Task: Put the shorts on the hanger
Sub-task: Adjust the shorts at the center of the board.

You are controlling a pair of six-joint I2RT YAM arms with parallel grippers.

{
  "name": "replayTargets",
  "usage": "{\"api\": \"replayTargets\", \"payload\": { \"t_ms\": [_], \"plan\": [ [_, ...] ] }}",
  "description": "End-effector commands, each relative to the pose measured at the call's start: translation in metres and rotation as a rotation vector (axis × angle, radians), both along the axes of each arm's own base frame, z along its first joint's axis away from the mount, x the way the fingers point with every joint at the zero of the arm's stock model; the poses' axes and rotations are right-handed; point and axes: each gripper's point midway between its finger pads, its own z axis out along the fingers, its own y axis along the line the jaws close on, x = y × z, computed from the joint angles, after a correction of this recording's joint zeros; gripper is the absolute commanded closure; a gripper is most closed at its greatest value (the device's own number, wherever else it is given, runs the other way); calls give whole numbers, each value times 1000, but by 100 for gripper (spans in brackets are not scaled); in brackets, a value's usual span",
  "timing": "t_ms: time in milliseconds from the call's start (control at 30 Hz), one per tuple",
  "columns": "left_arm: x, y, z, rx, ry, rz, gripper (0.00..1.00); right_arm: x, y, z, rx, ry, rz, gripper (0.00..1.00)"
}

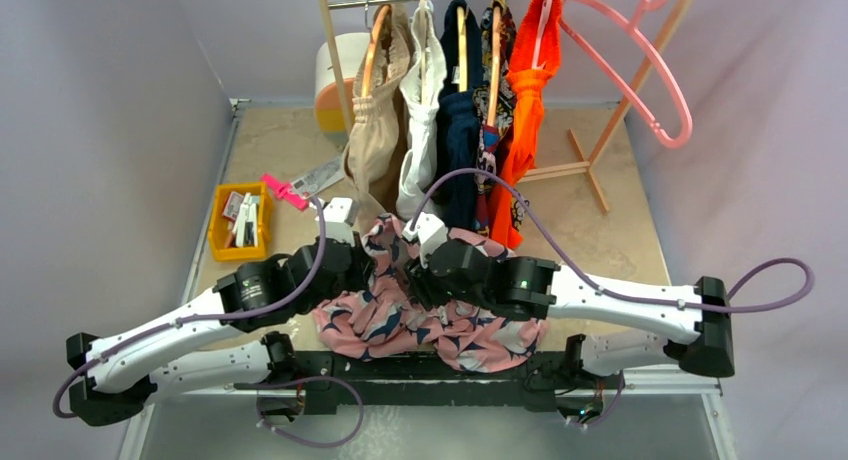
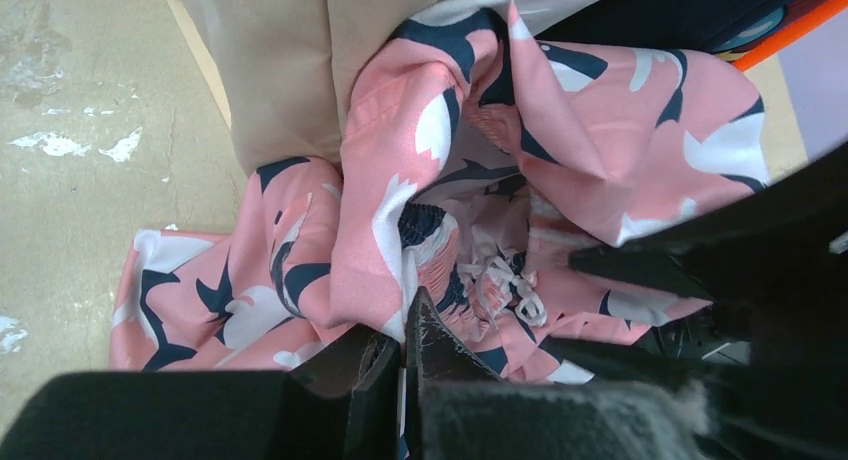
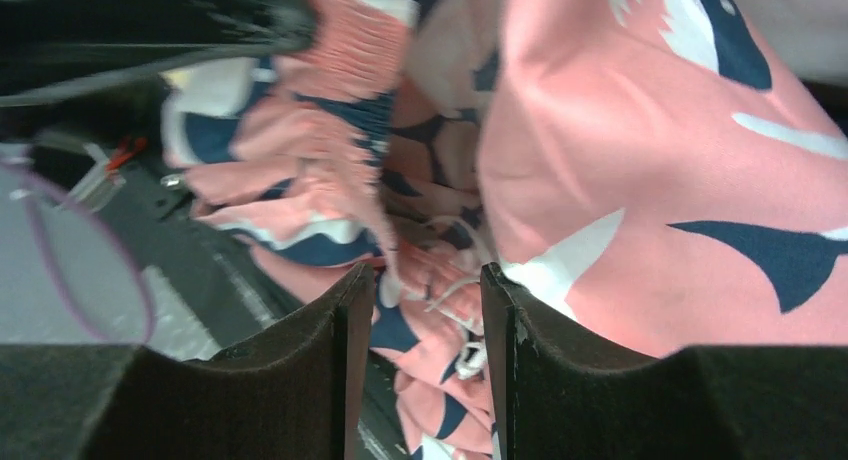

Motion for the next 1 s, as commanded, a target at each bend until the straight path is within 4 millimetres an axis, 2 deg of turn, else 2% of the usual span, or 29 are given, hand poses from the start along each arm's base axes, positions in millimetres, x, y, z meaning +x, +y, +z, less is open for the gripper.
{"api": "replayTargets", "payload": {
  "t_ms": [0,133,433,700,733,800,900,967],
  "plan": [
    [0,-1,10,-57,-24,-1,100,30,-29,-23,-102,-38,-262,53],
    [-3,-2,13,-74,-28,-20,100,43,-48,-39,-192,-61,-404,50],
    [-7,-2,15,-85,-33,-45,100,49,-63,-52,-270,-76,-500,33],
    [-9,-1,17,-86,-35,-58,100,61,-93,-60,-399,-151,-664,31],
    [-9,0,16,-85,-34,-58,100,61,-96,-60,-413,-160,-677,32],
    [-9,0,17,-85,-36,-58,100,64,-98,-58,-430,-184,-683,39],
    [-8,1,15,-72,-34,-56,100,64,-75,-43,-336,-195,-577,55],
    [-8,2,12,-58,-32,-52,100,56,-58,-18,-202,-181,-466,55]
  ]
}}
